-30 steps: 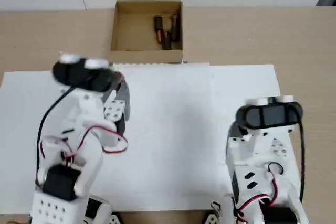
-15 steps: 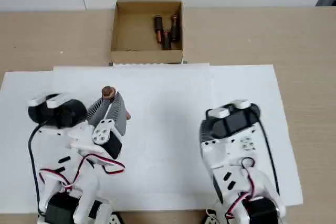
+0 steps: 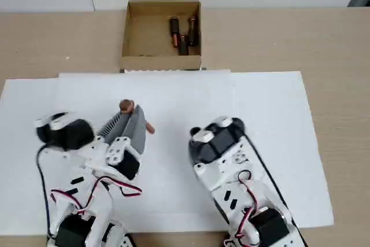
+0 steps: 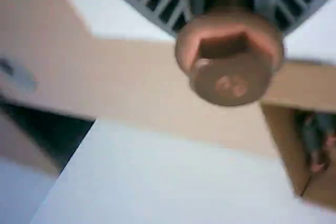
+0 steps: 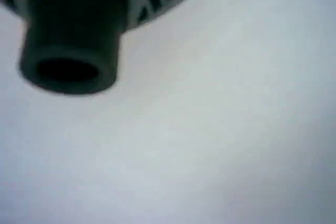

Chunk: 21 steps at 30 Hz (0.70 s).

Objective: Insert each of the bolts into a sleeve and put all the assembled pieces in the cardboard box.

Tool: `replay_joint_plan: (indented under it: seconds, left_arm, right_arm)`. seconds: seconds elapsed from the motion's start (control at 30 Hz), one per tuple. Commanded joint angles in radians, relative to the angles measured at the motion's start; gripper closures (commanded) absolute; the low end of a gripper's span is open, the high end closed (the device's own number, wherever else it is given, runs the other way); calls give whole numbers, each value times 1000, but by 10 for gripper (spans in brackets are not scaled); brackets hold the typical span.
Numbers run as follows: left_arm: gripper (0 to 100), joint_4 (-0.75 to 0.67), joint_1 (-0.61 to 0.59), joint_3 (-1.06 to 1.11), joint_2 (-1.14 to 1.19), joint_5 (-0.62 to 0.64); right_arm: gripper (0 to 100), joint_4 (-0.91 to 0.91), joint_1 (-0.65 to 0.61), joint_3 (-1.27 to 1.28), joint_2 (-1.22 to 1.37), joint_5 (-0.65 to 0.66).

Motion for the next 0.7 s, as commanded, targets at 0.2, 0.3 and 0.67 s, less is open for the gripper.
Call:
replay_joint_plan:
  seconds: [0.2, 0.3, 0.67]
  left_arm:
    - [994, -239, 15, 114, -12, 26]
    - [994, -245, 15, 140, -12, 51]
    - [994, -241, 135, 143, -12, 54]
  right_arm:
    - [996, -136, -77, 80, -10, 101]
    - [996, -183, -76, 107, -10, 106]
    - [996, -288, -76, 183, -10, 207]
